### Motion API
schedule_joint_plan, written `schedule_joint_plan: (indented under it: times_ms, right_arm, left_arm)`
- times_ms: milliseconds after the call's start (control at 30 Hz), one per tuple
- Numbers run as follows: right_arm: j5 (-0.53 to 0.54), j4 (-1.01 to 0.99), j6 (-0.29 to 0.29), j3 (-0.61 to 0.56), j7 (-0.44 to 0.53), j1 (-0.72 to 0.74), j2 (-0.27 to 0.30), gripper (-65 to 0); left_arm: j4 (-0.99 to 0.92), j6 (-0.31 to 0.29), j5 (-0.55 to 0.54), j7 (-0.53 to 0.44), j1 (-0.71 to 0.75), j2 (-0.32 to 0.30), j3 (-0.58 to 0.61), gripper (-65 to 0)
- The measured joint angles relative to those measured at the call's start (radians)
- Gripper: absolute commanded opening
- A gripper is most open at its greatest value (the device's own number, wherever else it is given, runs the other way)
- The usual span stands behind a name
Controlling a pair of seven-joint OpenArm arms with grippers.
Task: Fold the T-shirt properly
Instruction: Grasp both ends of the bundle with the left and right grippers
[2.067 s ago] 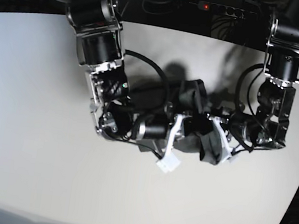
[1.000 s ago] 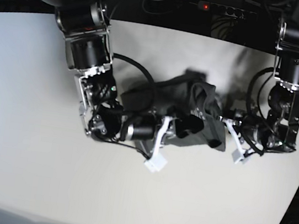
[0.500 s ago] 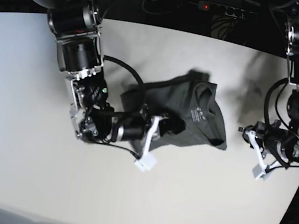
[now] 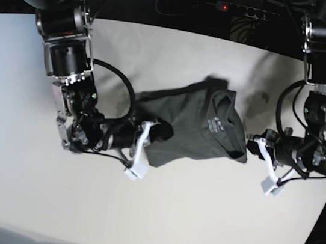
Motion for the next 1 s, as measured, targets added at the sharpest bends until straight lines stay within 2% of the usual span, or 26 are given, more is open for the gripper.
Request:
schedule_joint_plan:
  times_ms: [100, 367, 567, 633, 867, 1000]
  right_arm:
    - [-0.005, -0.001, 0.000, -0.038, -0.010, 0.018, 0.021, -64.4]
    - [0.002, -0.001, 0.000, -0.079, -0.005, 0.035, 0.030, -64.4]
    - [0.002, -0.001, 0.000, -0.079, 0.002, 0.027, 0.031, -64.4]
    - [0.001, -0.001, 0.000, -0.079, 0.001, 0.023, 0.032, -64.4]
    - [0.003, -0.001, 0.000, -0.079, 0.008, 0.019, 0.047, -64.4]
    - [0.004, -0.001, 0.000, -0.079, 0.021, 0.016, 0.057, -64.4]
  left_arm:
    - [-0.001, 0.002, -0.078, 0.000, 0.000, -0.007, 0.002, -63.3]
    - [-0.001, 0.003, -0.071, -0.001, 0.031, 0.002, 0.060, -63.3]
    - [-0.002, 0.003, -0.069, -0.002, 0.036, 0.059, 0.066, -63.3]
    - [-0.002, 0.003, -0.037, -0.002, 0.036, 0.077, 0.066, -63.3]
    - [-0.003, 0.002, 0.176, -0.003, 0.036, 0.157, 0.066, -63.3]
    - [-0.004, 0.000, 0.195, -0.004, 0.036, 0.161, 0.106, -63.3]
